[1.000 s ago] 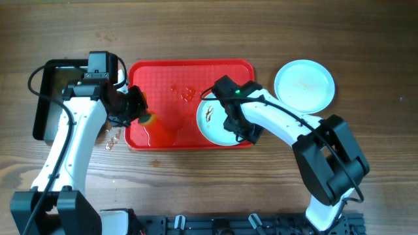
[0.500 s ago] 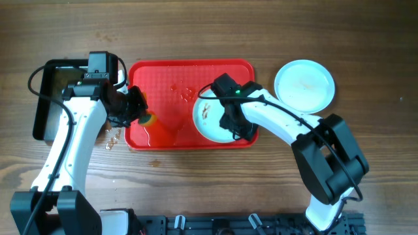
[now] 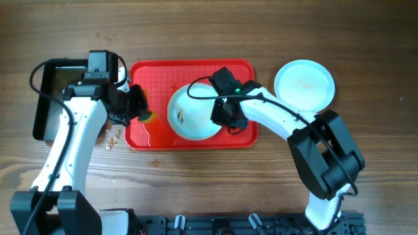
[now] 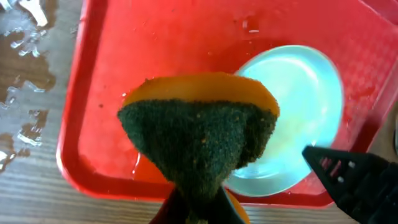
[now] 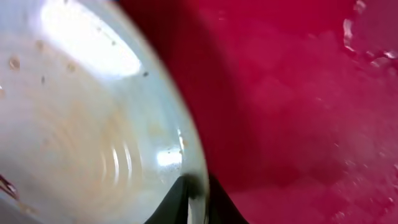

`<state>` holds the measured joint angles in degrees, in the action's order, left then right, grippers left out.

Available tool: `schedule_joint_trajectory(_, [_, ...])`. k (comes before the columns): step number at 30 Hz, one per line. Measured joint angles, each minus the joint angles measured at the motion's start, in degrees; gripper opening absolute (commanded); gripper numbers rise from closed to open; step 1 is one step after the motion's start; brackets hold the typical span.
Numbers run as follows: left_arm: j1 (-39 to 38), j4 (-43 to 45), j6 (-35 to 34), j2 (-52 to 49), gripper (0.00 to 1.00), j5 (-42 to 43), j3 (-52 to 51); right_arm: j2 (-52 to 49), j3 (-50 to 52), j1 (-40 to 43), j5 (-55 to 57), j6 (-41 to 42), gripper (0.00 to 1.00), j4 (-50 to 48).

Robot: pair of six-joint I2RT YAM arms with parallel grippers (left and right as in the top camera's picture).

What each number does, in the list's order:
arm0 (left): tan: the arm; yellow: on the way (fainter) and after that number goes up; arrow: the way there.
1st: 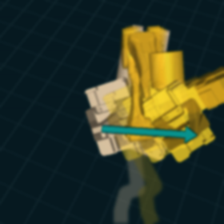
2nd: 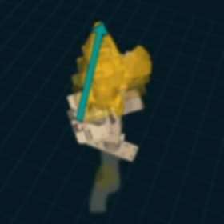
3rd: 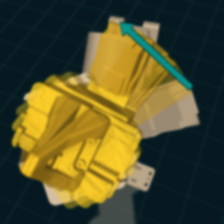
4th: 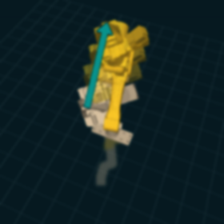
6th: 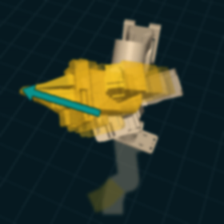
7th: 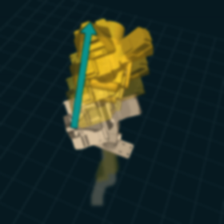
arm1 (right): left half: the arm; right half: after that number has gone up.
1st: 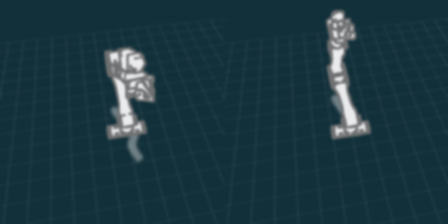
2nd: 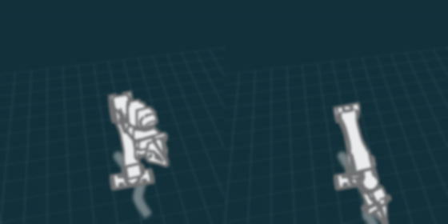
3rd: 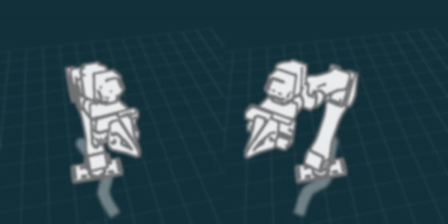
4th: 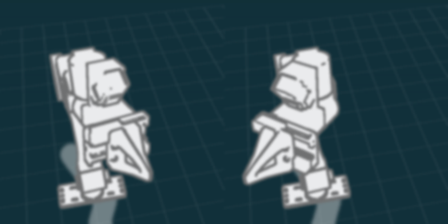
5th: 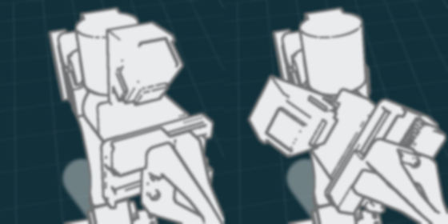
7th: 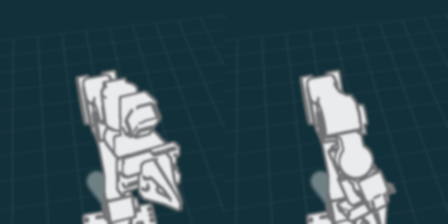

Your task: Clean dirty plates on tray and stack at the side

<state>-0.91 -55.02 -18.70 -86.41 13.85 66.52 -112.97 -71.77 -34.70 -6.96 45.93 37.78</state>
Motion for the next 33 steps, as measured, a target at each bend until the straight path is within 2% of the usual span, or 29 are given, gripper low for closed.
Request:
schedule_joint_trajectory(9, [-8.6, 3.7, 7.2, -2.1, 0.04, 1.1, 0.0, -0.3, 0.0, 0.0, -2.4, -11.1, 0.04, -3.3])
schedule_joint_trajectory(15, [-10.4, 3.7, 8.0, -7.8, 0.04, 1.7, 0.0, -0.3, 0.0, 0.0, -2.5, -12.2, 0.04, -3.5])
schedule_joint_trajectory(19, [-12.4, 5.2, 7.5, -12.3, 0.04, 2.3, 0.0, -0.5, 0.0, 0.0, -3.4, -9.9, 0.04, -4.6])
schedule_joint_trajectory(22, [-14.1, 7.7, 4.3, -15.0, 0.04, 2.6, 0.0, -0.6, 0.0, 0.0, -4.6, -7.1, 0.04, -4.8])
schedule_joint_trajectory(28, [-14.1, 9.0, -2.6, -17.3, 0.04, 2.6, 0.0, -0.7, 0.0, -0.1, -5.5, 3.0, 0.04, -4.7])
schedule_joint_trajectory(33, [-14.1, 10.4, -4.9, -17.6, 0.04, 2.6, 0.0, -0.7, 0.0, -0.9, -5.7, 10.9, 0.04, -4.8])
